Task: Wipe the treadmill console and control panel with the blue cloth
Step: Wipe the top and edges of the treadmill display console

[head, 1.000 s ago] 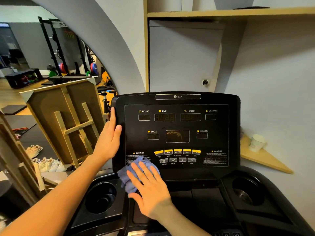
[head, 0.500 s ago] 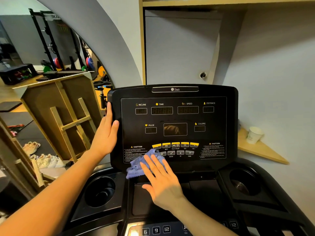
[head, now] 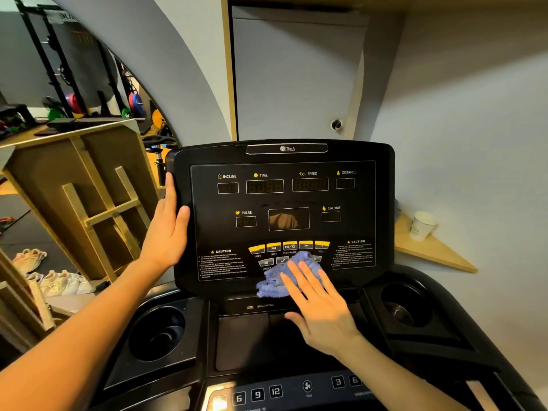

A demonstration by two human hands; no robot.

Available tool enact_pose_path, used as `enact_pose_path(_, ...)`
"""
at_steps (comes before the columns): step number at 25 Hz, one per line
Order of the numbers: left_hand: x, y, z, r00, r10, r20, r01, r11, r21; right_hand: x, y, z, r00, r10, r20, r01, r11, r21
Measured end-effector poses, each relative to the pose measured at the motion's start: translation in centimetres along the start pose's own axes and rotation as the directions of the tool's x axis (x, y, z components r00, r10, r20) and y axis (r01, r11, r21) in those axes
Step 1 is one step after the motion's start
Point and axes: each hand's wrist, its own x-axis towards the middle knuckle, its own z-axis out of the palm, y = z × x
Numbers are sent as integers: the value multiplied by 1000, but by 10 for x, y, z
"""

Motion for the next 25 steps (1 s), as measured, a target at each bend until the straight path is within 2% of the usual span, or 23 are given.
enact_pose_path(7, 1, -3, 1, 1000, 18, -1, -18, 1000, 7, -24, 50, -5, 999, 33, 36, -30, 997, -67)
enact_pose_path(15, 0, -4, 2, 999, 44, -19, -43, 999, 9, -36, 77, -7, 993, 93, 72, -86, 992, -90)
enact_pose_path(19, 0, -1, 2, 999, 43, -27, -43, 999, -9, -43, 89, -9, 982, 171, 74, -168, 984, -53)
enact_pose_path(25, 2, 1, 2, 999, 28, -29, -30, 998, -60, -46, 110, -7, 961, 260, 99, -250, 963, -104)
